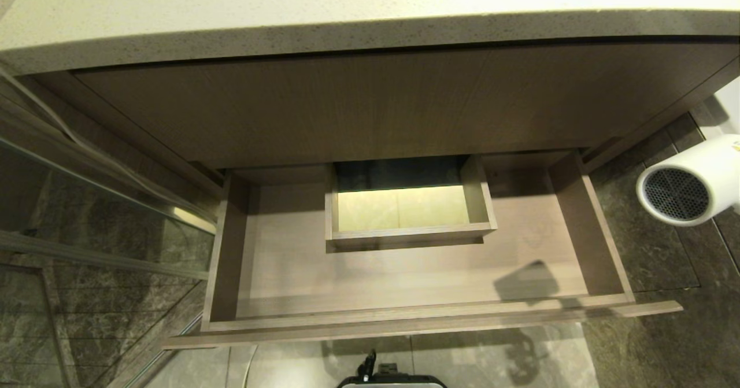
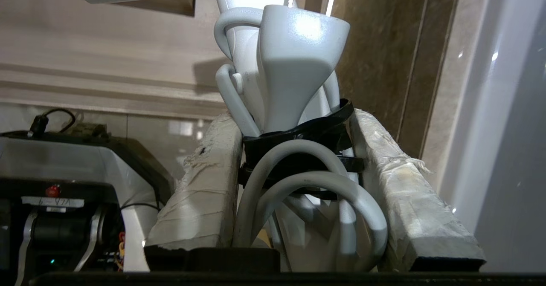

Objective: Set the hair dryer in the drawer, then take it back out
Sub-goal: Put it into the drawer

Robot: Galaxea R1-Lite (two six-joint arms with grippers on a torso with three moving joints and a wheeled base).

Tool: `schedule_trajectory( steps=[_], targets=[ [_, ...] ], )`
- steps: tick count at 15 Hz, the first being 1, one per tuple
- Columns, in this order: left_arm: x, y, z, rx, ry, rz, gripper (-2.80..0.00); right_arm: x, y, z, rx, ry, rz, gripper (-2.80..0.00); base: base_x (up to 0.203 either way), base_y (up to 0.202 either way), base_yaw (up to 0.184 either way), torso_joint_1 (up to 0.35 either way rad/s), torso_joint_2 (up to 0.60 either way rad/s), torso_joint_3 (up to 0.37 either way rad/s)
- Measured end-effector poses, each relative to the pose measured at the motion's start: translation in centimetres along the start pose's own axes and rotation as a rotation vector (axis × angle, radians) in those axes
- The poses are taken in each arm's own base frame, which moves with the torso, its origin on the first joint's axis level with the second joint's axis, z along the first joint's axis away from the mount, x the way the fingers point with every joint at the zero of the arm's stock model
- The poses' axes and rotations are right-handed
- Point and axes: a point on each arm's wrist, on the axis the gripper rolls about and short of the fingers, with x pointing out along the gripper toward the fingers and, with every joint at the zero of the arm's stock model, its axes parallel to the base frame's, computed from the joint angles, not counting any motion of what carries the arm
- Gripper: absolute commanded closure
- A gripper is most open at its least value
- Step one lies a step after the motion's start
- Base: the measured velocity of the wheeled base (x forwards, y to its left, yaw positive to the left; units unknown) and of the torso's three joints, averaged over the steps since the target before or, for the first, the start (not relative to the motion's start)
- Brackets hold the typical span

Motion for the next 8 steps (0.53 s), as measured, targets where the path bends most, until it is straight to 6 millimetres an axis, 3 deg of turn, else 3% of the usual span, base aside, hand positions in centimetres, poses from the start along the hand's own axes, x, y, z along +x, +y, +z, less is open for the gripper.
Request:
schedule_trajectory(
  steps=[8],
  targets=[
    [0.0, 0.0, 0.0, 0.0, 0.0, 0.0, 0.0, 7.6, -2.0, -1.2, 0.057, 0.185, 0.094, 0.0, 0.0, 0.0, 0.0, 0.0, 0.0, 0.0]
  ],
)
